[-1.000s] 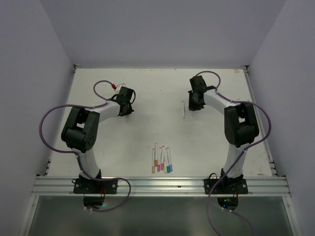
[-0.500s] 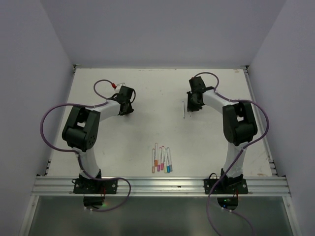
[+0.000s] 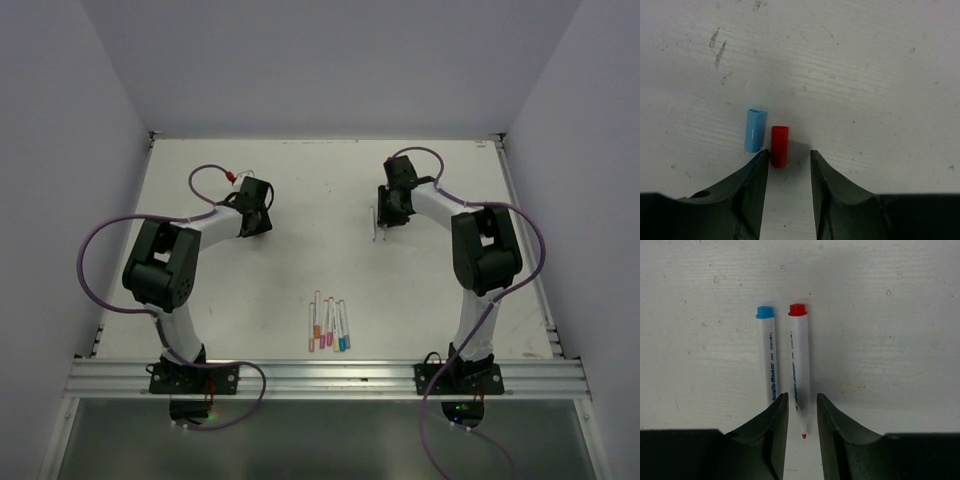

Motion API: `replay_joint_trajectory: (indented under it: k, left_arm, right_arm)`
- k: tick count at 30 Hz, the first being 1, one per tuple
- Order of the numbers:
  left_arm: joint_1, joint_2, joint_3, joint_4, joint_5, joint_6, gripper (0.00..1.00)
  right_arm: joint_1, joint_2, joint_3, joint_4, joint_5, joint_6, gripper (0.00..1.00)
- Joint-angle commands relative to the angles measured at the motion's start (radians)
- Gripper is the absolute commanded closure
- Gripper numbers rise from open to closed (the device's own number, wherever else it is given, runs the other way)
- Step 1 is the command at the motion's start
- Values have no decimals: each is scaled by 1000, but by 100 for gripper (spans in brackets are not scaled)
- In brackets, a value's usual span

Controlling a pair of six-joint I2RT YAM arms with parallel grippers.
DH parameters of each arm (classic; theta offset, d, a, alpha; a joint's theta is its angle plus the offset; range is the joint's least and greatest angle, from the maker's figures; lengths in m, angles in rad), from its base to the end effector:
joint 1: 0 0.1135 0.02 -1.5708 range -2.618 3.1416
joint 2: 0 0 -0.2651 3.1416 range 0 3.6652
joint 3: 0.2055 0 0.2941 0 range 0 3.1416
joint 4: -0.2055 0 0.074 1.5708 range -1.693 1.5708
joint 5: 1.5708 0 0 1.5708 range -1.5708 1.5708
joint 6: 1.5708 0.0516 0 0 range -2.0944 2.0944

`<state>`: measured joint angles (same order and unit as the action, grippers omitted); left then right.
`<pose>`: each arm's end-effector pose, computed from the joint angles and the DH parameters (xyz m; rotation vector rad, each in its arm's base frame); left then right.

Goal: Open the pen caps

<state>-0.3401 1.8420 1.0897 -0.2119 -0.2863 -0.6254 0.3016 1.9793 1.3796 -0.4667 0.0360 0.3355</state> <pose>0.3939 -0.1239 0.1145 -0.4627 2.4356 -0.0436 0.4374 0.1341 0.1339 0.0571 2.6459 0.1683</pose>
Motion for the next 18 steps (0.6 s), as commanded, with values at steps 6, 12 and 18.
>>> replay_joint_trajectory:
  k: [6, 12, 18]
  left_arm:
    - [4, -156, -50, 17, 48, -33, 56]
    - [-36, -308, -82, -7, 41, -51, 49]
    - [-115, -501, -143, -21, 73, -62, 45]
  right_arm:
    - [-1, -3, 0, 42, -33, -6, 63]
    - [-1, -152, -73, 43, -7, -10, 62]
    - [1, -446, -273, 34, -33, 5, 56]
